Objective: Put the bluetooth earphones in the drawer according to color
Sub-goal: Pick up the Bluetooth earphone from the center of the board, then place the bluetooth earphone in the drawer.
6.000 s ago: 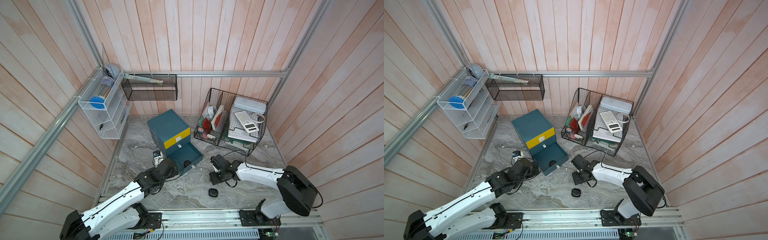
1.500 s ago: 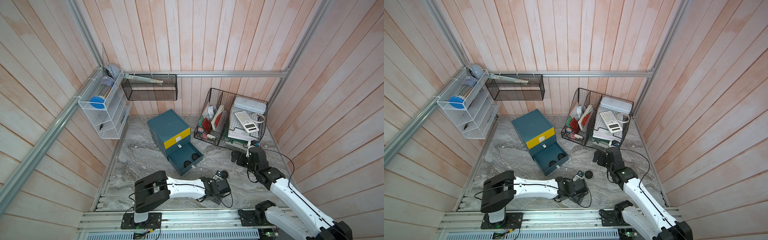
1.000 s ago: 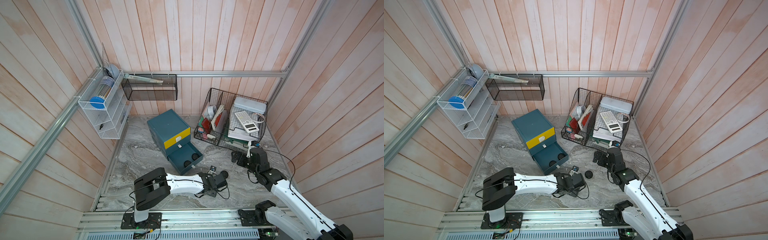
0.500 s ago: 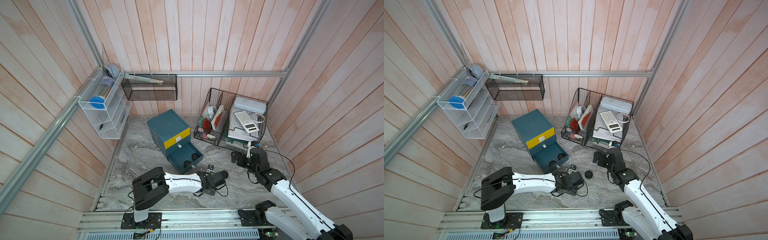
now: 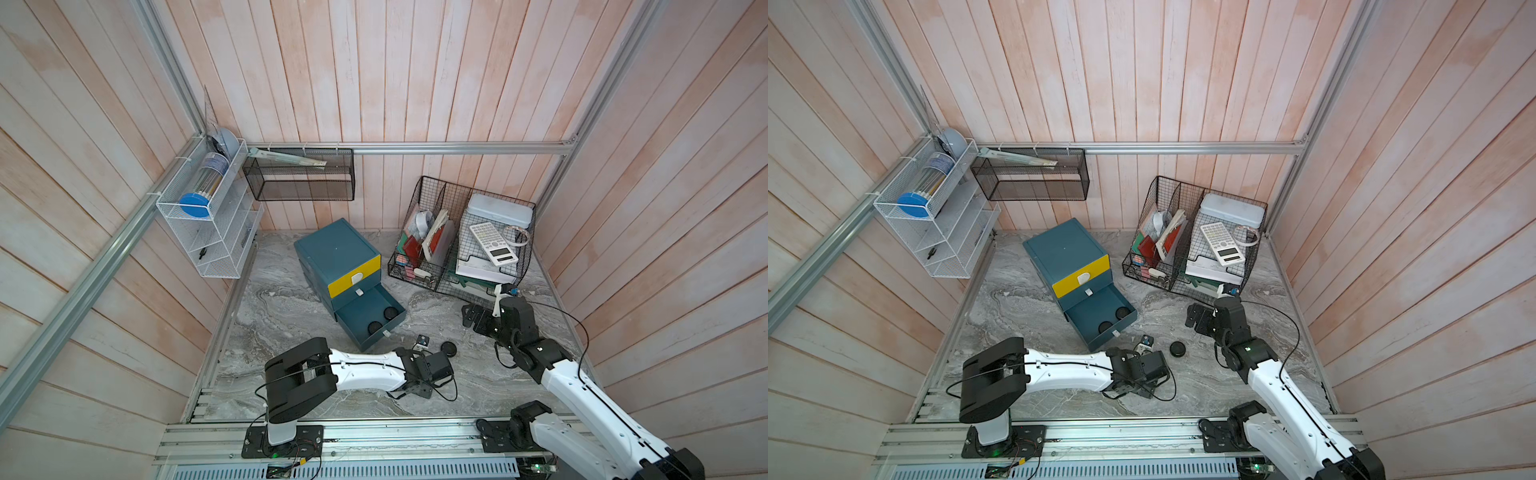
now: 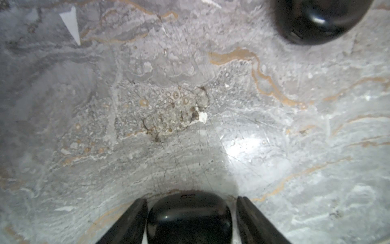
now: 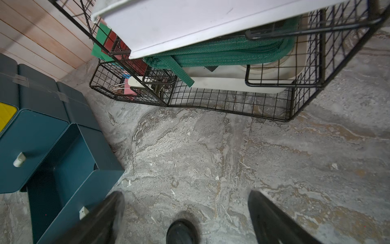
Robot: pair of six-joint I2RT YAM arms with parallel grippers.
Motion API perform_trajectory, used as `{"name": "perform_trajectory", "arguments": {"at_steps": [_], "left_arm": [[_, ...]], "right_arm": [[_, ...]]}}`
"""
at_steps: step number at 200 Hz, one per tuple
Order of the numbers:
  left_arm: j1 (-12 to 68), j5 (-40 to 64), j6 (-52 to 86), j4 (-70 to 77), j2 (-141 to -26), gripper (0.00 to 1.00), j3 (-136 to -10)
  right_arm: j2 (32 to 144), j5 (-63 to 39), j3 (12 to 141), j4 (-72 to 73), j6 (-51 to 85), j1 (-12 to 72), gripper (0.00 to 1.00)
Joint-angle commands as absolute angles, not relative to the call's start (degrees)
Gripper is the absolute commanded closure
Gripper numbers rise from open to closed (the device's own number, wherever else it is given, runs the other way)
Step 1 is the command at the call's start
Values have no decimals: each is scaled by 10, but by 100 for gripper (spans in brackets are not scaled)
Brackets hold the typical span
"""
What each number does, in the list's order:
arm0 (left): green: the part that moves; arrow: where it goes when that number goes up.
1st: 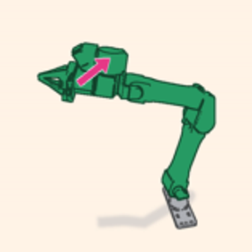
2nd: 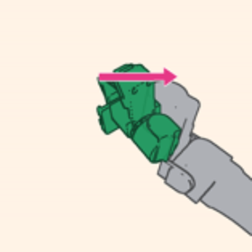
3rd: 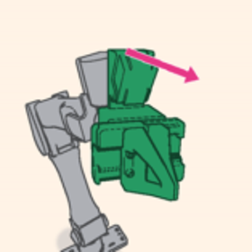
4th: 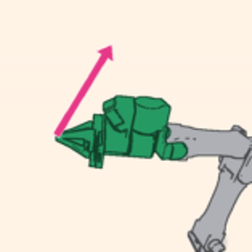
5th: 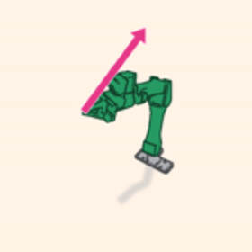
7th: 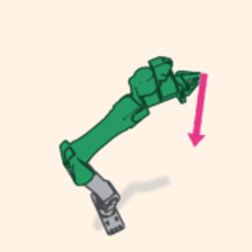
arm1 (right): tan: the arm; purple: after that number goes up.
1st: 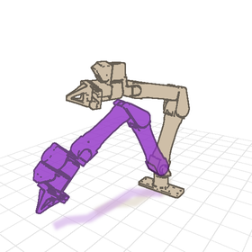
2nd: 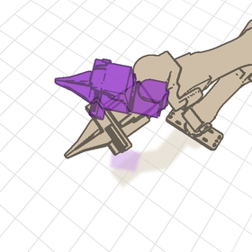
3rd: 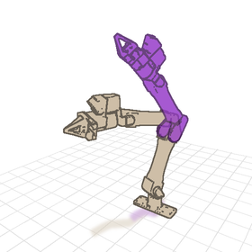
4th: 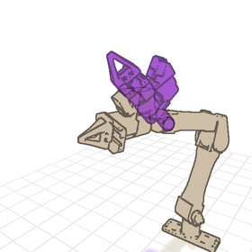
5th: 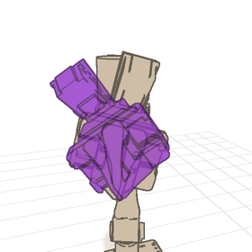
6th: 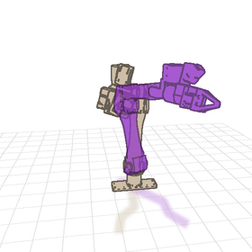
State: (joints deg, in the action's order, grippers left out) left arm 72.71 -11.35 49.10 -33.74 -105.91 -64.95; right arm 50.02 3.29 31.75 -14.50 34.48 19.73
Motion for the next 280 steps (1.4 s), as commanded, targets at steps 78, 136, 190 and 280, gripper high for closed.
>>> {"name": "perform_trajectory", "arguments": {"at_steps": [78, 136, 190, 280], "left_arm": [[725, -140, 480, -411, -1039, 50, -660], [658, -194, 436, -458, -954, 50, -668], [554, -245, 373, -469, -887, 50, -660], [448, -296, 321, -408, -916, 50, -649]], "right_arm": [[509, 26, 317, -126, 344, 193, 2], [518, 22, 313, -116, 344, 192, 2], [530, 5, 301, -101, 340, 192, 2], [569, -51, 275, -69, 329, 192, 2]]}}
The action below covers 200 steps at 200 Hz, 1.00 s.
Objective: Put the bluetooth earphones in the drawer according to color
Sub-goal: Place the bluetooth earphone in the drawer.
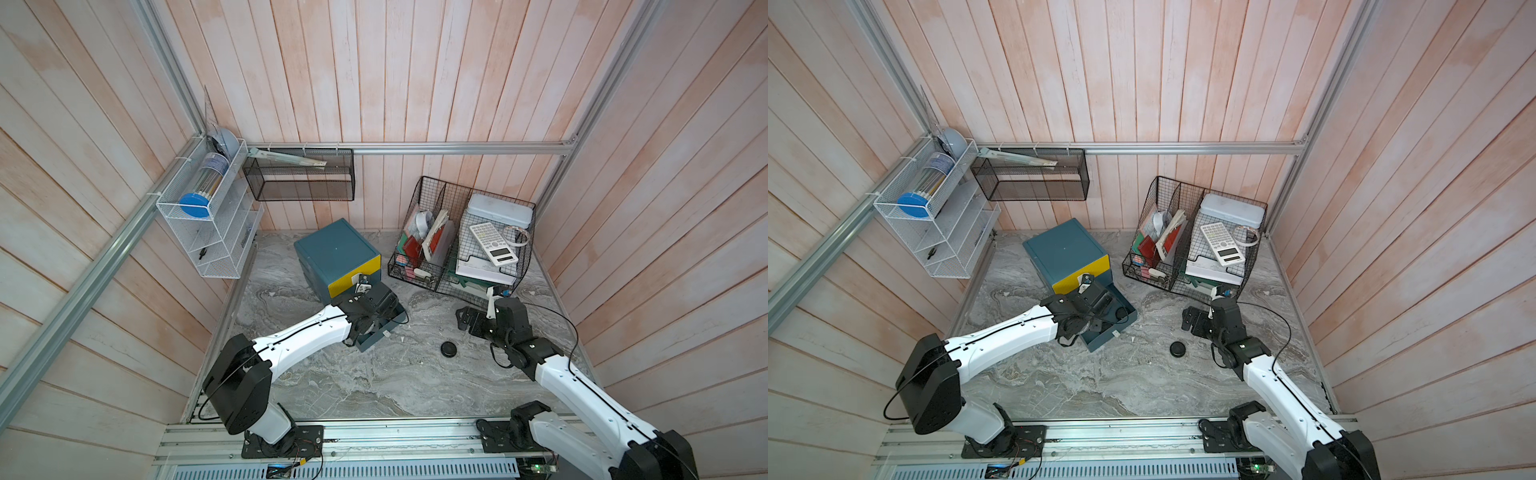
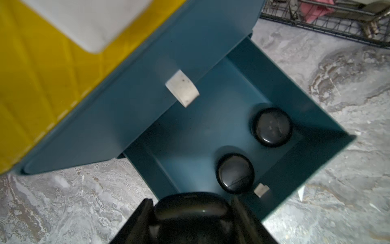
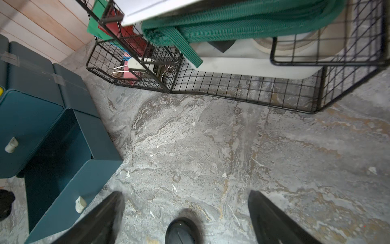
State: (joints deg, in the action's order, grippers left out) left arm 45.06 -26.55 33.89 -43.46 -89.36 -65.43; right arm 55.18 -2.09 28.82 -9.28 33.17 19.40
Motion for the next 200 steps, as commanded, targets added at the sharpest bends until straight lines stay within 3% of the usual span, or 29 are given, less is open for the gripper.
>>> {"name": "perform_trajectory", "arguments": {"at_steps": [1, 65, 101, 155, 200], "left_arm": [[448, -296, 322, -407, -916, 50, -649], [448, -328, 326, -355, -966, 49, -654], [448, -347, 333, -341, -993, 48, -656], [447, -338, 351, -358, -988, 30, -660], [448, -304, 365, -375, -921, 19, -660]], "right_arm": [[569, -53, 274, -68, 329, 192, 2], [595, -137, 241, -4, 339, 192, 2], [618, -123, 243, -26, 349, 199, 2], [635, -48, 249, -56, 332, 265, 2], [624, -11, 250, -81, 349, 298, 2]]}}
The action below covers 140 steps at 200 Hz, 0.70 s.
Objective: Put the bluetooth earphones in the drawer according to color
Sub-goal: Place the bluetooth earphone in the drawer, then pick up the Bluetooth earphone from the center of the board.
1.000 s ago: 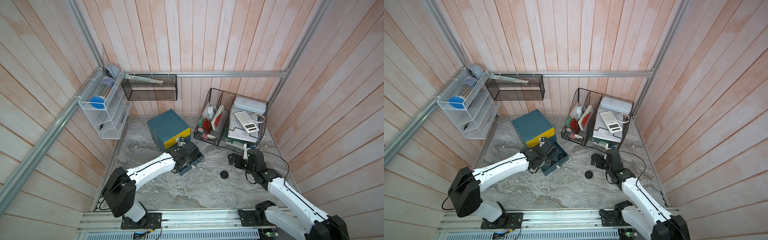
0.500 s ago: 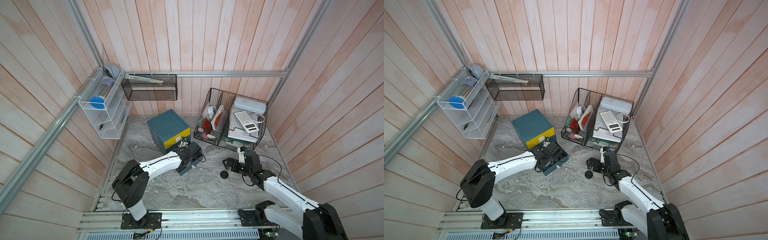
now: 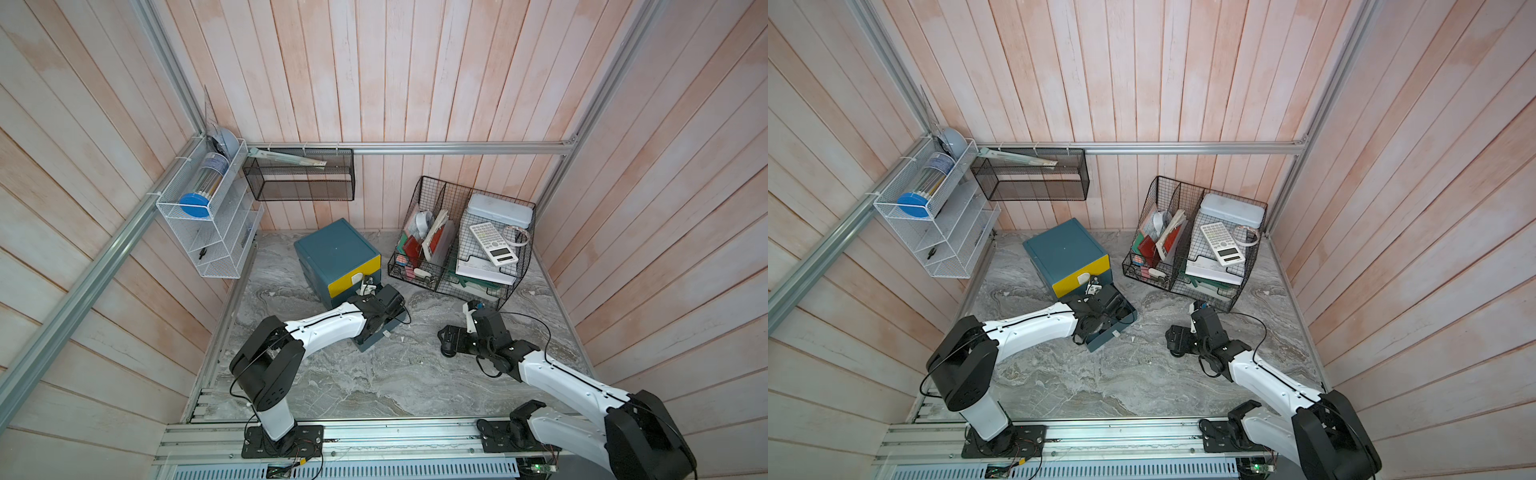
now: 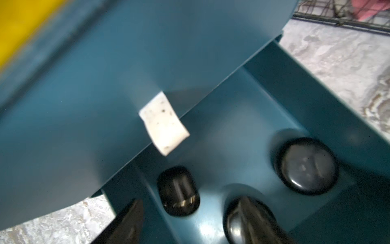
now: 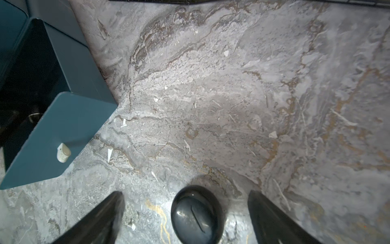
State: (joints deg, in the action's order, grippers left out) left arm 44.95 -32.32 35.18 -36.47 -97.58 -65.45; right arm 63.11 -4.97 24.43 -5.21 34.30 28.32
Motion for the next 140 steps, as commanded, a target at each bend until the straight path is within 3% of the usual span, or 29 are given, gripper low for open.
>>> {"name": "perform_trajectory", "arguments": {"at_steps": [1, 67, 140], "left_arm": [[448, -303, 365, -375, -919, 19, -660], [450, -254, 386, -350, -751, 0, -583], [425, -249, 441, -322, -628, 0, -461]], "right_arm": [[625, -11, 250, -81, 350, 298, 2], [607, 11, 252, -103, 330, 307, 2], [665, -21, 289, -134, 305, 317, 14]]}}
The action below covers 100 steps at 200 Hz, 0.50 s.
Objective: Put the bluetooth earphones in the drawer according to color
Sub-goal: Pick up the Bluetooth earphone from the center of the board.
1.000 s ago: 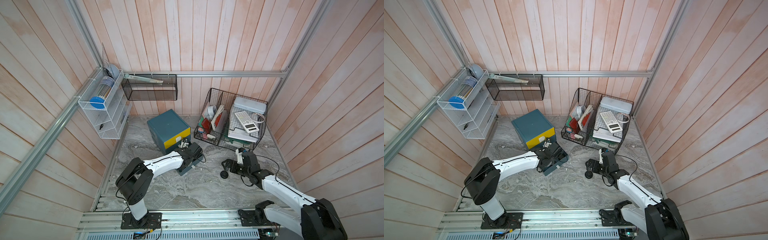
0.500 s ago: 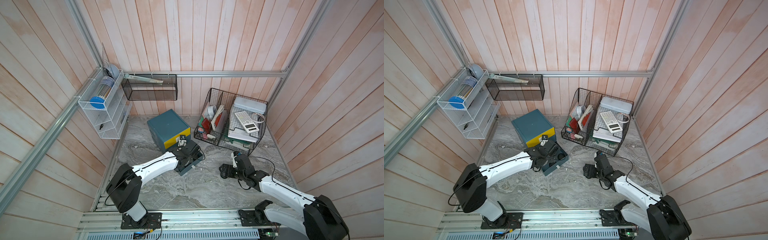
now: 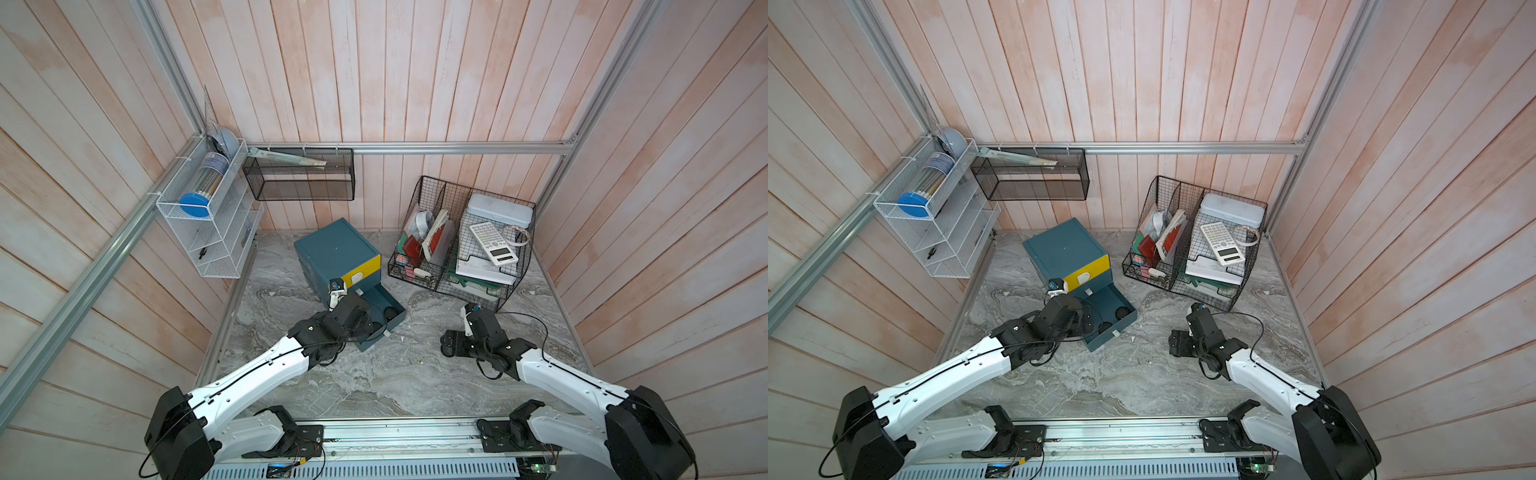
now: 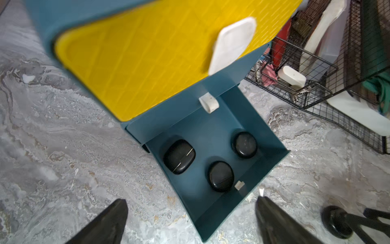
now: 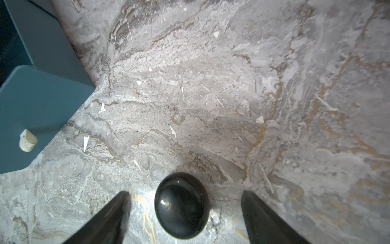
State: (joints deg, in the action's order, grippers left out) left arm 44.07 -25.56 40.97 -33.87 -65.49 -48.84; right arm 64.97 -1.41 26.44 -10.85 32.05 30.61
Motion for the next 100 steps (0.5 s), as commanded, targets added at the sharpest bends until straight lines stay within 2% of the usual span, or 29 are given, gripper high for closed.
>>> {"name": "perform_trajectory", "arguments": {"at_steps": [1, 62, 83, 100], "left_arm": [[424, -249, 442, -322, -627, 0, -459], [374, -215, 464, -298, -584, 0, -402], [364, -208, 463, -295, -578, 0, -394], [358, -205, 463, -293, -574, 0, -391]], "right_arm": [[666, -20, 290, -134, 305, 317, 14], [757, 3, 348, -201, 280, 349, 20], [805, -1, 378, -231, 268, 356, 30], [837, 12, 391, -241, 269, 371, 30]]}}
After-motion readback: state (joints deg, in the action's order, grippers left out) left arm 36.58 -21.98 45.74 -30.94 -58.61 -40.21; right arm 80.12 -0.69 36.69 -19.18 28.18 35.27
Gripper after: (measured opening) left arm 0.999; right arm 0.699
